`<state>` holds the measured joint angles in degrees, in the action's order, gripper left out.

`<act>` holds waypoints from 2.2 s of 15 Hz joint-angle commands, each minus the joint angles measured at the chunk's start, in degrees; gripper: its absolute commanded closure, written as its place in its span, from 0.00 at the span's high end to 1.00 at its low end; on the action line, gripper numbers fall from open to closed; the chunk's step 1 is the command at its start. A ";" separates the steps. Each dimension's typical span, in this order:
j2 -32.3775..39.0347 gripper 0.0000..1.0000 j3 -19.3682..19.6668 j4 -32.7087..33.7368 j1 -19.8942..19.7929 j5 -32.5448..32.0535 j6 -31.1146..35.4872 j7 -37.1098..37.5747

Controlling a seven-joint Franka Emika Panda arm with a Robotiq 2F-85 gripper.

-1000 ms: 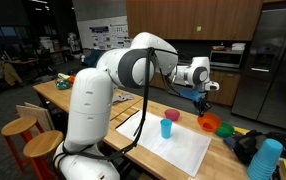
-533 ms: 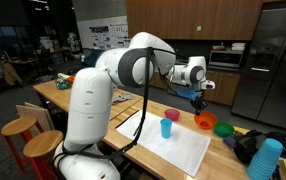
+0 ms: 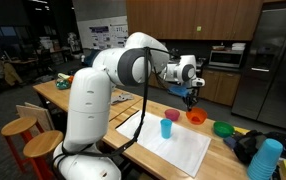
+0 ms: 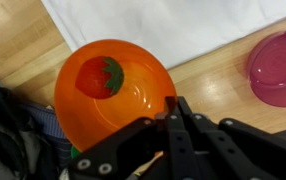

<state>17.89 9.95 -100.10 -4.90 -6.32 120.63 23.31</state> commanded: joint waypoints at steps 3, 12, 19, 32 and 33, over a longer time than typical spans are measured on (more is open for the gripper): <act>-1.14 0.01 -1.50 -0.60 1.45 0.60 0.89 0.22; -0.19 0.01 -4.88 2.19 4.32 -0.12 0.60 -4.11; -0.98 0.01 -7.75 2.62 4.93 0.98 -0.19 -12.20; -0.08 0.04 -8.57 2.59 5.82 0.24 0.57 -13.90; -0.08 0.04 -8.57 2.59 5.82 0.24 0.57 -13.90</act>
<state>17.79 1.08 -97.62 0.66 -6.21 121.34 9.51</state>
